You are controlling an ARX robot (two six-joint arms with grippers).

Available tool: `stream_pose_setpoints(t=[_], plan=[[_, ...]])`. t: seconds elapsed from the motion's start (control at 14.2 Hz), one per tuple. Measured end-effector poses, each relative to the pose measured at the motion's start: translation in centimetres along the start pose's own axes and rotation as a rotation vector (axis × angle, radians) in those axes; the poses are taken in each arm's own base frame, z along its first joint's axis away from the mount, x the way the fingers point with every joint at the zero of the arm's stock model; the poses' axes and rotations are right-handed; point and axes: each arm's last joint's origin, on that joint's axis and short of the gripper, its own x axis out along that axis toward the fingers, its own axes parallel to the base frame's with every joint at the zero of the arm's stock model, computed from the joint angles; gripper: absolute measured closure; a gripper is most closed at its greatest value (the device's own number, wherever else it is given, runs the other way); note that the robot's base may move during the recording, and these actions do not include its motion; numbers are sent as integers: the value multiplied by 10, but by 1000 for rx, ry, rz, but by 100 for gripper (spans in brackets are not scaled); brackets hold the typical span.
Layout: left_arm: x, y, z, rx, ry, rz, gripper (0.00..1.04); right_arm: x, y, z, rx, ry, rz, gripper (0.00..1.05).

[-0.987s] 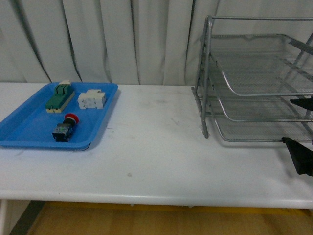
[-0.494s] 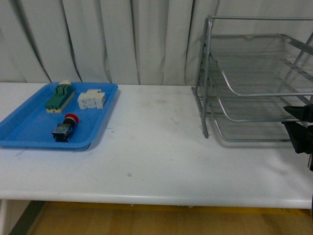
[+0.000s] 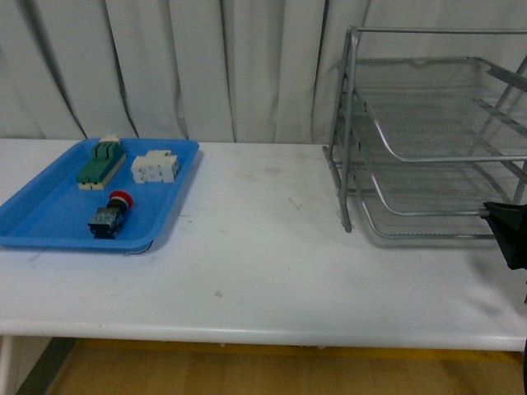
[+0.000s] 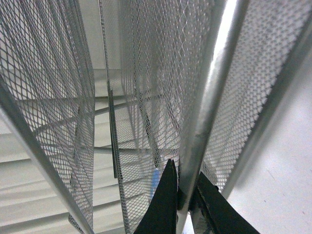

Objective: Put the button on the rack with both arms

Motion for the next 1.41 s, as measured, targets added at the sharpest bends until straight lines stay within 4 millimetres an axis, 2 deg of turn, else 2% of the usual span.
stream_pose_setpoints(t=[0.35, 0.49, 0.99, 1.06, 1.13, 1.27, 1.41], plan=[[0, 0, 0, 0, 0, 0, 7, -60, -12, -4, 53, 21, -102, 100], [0, 0, 0, 0, 0, 0, 7, -74, -17, -4, 59, 29, -126, 99], [0, 0, 0, 0, 0, 0, 7, -105, -35, -6, 90, 34, -236, 10], [0, 0, 0, 0, 0, 0, 7, -110, -35, -6, 94, 23, -243, 5], [0, 0, 0, 0, 0, 0, 7, -113, -31, -6, 87, 15, -239, 7], [0, 0, 0, 0, 0, 0, 7, -121, -26, -6, 88, -7, -236, 6], [0, 0, 0, 0, 0, 0, 7, -125, -12, -4, 66, -24, -190, 6]])
